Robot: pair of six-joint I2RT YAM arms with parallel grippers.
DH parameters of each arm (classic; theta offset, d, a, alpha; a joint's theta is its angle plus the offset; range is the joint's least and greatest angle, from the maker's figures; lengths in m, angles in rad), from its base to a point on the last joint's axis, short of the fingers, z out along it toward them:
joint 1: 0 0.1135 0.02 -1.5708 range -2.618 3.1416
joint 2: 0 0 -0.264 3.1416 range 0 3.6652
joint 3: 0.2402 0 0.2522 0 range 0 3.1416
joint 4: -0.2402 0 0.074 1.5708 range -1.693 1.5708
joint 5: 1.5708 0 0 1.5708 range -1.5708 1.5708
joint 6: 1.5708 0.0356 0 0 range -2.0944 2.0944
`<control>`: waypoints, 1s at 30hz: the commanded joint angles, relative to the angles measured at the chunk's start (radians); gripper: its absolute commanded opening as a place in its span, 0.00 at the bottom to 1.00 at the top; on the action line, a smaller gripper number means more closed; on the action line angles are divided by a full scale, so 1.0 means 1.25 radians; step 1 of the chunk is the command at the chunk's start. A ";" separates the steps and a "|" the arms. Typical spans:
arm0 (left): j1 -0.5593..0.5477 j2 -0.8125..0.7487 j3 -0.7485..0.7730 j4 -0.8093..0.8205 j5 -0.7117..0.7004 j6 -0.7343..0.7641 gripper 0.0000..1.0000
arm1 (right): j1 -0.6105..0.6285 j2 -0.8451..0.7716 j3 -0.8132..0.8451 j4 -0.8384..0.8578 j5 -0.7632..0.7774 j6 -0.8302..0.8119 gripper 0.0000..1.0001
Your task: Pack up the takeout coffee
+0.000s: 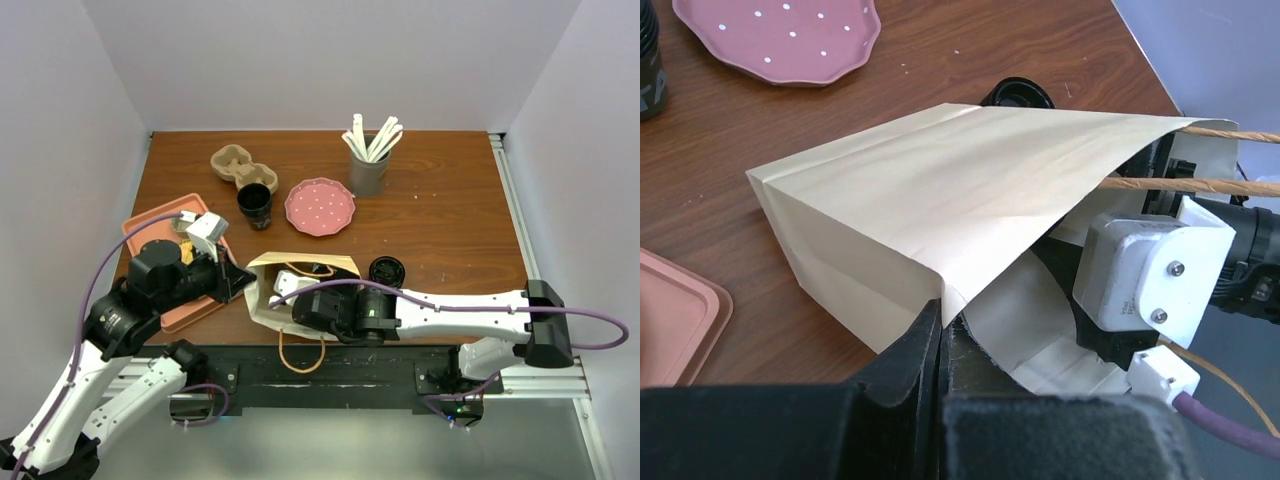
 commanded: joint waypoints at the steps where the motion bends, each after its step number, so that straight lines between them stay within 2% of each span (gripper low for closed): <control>1: 0.001 -0.021 -0.002 0.013 0.008 0.027 0.00 | -0.007 0.001 -0.007 0.060 0.048 0.009 0.14; 15: 0.002 -0.036 -0.051 0.035 0.026 0.031 0.00 | -0.016 -0.019 -0.035 0.125 0.038 0.011 0.13; 30: 0.001 -0.031 -0.057 0.040 0.010 0.042 0.00 | -0.039 -0.006 -0.057 0.114 0.003 0.038 0.13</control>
